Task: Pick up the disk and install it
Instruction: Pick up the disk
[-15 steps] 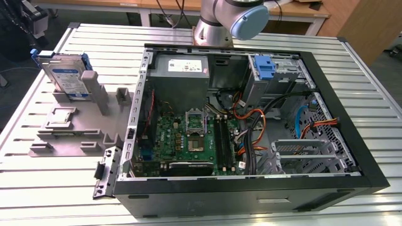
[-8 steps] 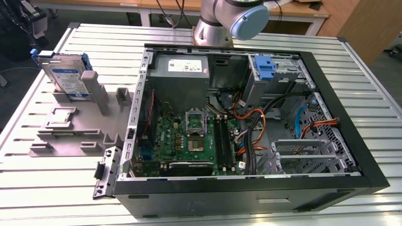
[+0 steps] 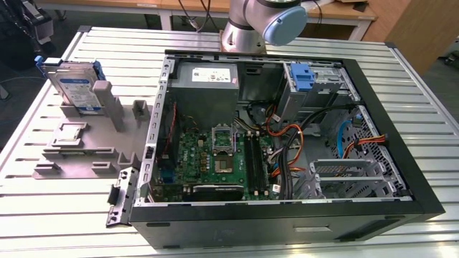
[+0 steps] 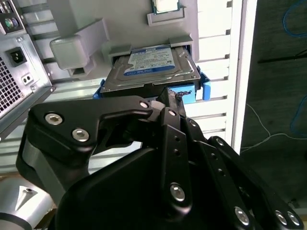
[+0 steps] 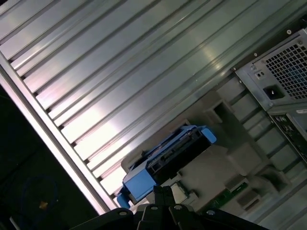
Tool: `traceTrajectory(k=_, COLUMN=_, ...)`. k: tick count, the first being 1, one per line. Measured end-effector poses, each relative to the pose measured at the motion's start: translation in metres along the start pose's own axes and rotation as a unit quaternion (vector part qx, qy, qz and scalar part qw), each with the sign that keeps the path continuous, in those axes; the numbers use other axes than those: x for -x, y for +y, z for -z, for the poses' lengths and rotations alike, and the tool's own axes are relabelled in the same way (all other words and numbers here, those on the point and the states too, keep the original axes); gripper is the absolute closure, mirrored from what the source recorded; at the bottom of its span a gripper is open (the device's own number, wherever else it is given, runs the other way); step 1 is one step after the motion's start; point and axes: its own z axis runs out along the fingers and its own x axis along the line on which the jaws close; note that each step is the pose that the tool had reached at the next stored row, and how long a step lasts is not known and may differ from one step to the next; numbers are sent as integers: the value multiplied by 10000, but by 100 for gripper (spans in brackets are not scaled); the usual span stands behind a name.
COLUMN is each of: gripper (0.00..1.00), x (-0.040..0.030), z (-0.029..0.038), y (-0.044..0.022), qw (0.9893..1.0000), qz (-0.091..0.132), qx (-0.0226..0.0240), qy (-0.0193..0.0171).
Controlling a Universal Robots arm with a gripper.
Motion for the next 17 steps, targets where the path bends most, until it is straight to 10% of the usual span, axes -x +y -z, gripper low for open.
traceTrajectory(k=9, gripper=90, x=0, z=-5, y=1, qw=9987, qz=-514, qx=3, qy=-22)
traceTrajectory(k=17, gripper=90, x=0, z=-11, y=0, qw=9946, qz=-1035, qx=6, qy=-43)
